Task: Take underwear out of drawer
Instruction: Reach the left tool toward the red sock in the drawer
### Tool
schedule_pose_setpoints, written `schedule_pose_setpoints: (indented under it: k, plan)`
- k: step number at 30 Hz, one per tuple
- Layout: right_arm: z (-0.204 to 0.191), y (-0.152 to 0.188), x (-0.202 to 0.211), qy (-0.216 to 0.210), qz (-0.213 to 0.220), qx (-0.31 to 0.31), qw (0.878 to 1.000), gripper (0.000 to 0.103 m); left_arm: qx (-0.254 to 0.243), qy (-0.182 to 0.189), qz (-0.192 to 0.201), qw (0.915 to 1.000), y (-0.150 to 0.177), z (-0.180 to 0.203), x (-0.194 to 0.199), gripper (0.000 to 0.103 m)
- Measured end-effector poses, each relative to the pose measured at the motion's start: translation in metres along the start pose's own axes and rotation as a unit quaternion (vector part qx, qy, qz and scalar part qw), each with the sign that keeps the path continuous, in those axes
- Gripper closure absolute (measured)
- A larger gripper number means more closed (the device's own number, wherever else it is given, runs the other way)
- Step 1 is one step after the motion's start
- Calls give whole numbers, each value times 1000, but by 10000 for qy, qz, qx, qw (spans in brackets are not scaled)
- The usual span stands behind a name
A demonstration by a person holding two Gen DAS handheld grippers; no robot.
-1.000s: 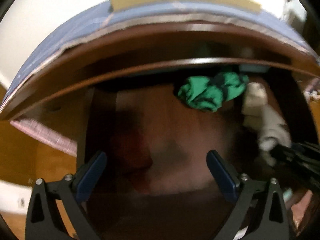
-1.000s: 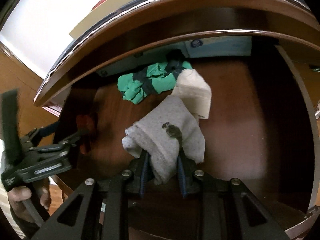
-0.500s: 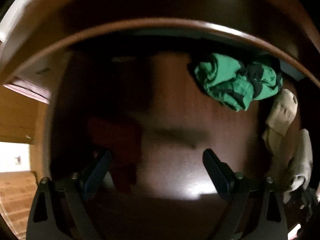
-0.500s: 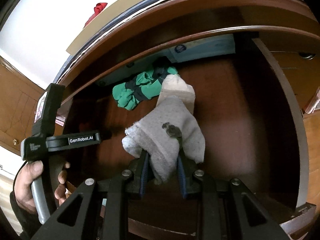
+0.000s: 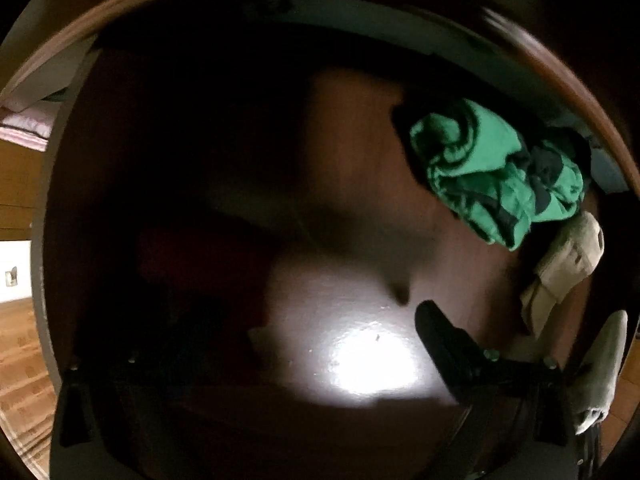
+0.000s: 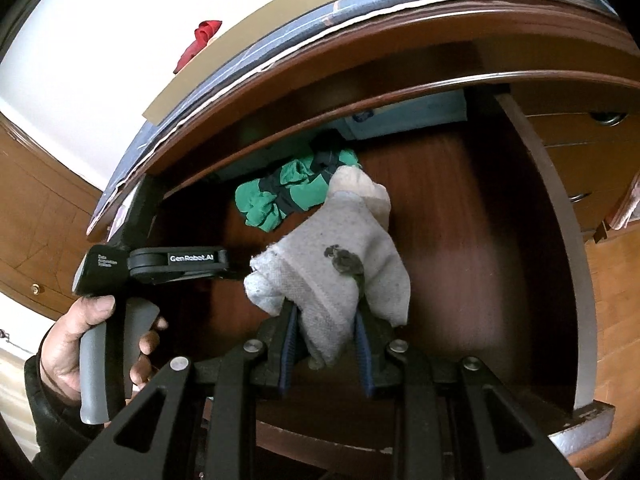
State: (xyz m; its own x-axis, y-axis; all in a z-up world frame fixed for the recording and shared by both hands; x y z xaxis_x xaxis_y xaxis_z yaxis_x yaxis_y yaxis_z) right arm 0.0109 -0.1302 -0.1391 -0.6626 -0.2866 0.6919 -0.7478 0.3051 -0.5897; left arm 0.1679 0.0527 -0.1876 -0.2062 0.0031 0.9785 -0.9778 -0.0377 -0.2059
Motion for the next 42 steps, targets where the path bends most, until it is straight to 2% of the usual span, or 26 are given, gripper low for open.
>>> schedule_pose_setpoints:
  k: [3, 5, 8, 10, 12, 16, 19, 20, 22, 24, 26, 31, 34, 36, 40, 42]
  plan:
    - [0, 0, 1, 0, -10, -11, 10000, 75, -397, 258, 36, 9989, 2, 13, 3, 1]
    - [-1, -1, 2, 14, -16, 3, 10000, 75, -560, 696, 23, 9960, 5, 18, 8, 1]
    - [-1, -1, 5, 43, 33, 2, 10000, 75, -825, 1422, -88, 9864, 13, 14, 27, 15]
    - [0, -2, 5, 54, 54, -45, 10000, 75, -862, 1630, -15, 9829, 13, 3, 40, 15]
    - [0, -1, 4, 67, 66, -78, 9999, 75, -876, 1724, 254, 9808, 10, -15, 59, 15]
    - [-2, 3, 1, 13, 17, -95, 10000, 75, -860, 1645, 582, 9809, 4, -37, 74, 15]
    - [-3, 4, 2, -20, 15, -46, 10000, 75, -815, 1601, 480, 9826, 11, -38, 71, 15]
    - [-3, 4, 3, -22, 15, -47, 10000, 75, -792, 1550, 425, 9838, 13, -28, 68, 15]
    - [-1, 4, 3, -26, 14, -79, 10000, 75, -827, 1381, 288, 9865, 18, -13, 59, 18]
    - [0, 3, 4, -22, 19, -97, 9999, 75, -765, 1186, 169, 9898, 17, -8, 47, 25]
    - [-1, 4, 4, -18, 29, -104, 9999, 75, -639, 938, 95, 9935, 14, -8, 37, 26]
    - [-1, 4, 3, -58, -3, -113, 9999, 75, -595, 492, 153, 9969, 9, -15, 20, 26]
    - [0, 4, 4, -76, 9, -118, 9999, 74, -598, 363, 225, 9973, 7, -15, 16, 31]
    - [0, 4, 5, -74, 23, -134, 9999, 74, -638, 385, 347, 9966, 6, -14, 18, 40]
    - [3, 4, 7, -59, 81, -187, 9998, 74, -694, 438, 562, 9950, 9, -20, 22, 51]
    - [3, 5, 7, -44, 109, -220, 9997, 74, -773, 442, 718, 9934, 13, -32, 26, 74]
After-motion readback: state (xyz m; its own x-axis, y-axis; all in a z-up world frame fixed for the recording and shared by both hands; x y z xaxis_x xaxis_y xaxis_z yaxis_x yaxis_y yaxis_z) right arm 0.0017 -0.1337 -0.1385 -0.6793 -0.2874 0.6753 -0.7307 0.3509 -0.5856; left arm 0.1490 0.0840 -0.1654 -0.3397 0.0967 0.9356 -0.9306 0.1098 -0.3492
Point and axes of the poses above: each gripper's, at about its wrist camera, not at the fingertips, and x roughly against the way its jaws point, z to its right, y to its underside, the point moved 1 cm from there along -x, roughly the way its jaws point, and after that the axes turned 10 degrees about z, right-handed, at the moved point
